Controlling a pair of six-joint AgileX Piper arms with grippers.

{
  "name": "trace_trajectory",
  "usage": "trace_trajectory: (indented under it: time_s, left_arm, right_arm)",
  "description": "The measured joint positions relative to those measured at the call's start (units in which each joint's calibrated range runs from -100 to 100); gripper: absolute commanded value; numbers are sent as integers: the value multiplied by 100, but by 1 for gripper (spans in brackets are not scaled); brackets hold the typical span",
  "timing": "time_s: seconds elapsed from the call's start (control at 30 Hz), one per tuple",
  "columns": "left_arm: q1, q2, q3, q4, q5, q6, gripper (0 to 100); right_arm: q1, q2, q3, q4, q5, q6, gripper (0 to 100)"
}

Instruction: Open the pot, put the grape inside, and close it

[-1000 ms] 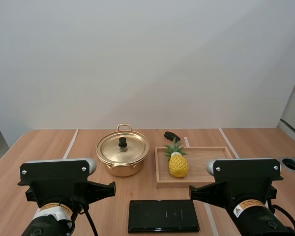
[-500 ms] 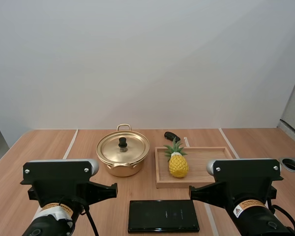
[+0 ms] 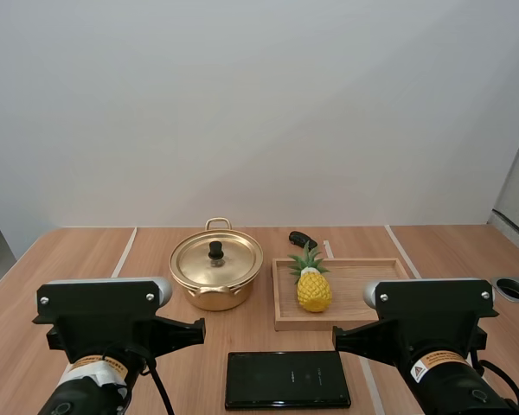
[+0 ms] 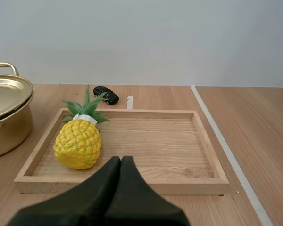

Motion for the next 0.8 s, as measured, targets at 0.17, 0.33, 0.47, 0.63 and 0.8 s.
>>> trace_trajectory:
  time_s: [0.17, 0.33, 0.47, 0.63, 0.8]
  left_arm:
    - [0, 0, 0, 0, -67, 0, 0]
    - [0, 0, 0, 0, -67, 0, 0]
    - [0, 0, 0, 0, -67, 0, 0]
    - [0, 0, 0, 0, 34, 0, 0]
    - [0, 0, 0, 0, 76, 0, 0]
  right_arm:
    - [0, 0, 0, 0, 0, 0, 0]
    - [0, 0, 0, 0, 0, 0, 0]
    - [0, 0, 0, 0, 0, 0, 0]
    - [0, 0, 0, 0, 0, 0, 0]
    - [0, 0, 0, 0, 0, 0, 0]
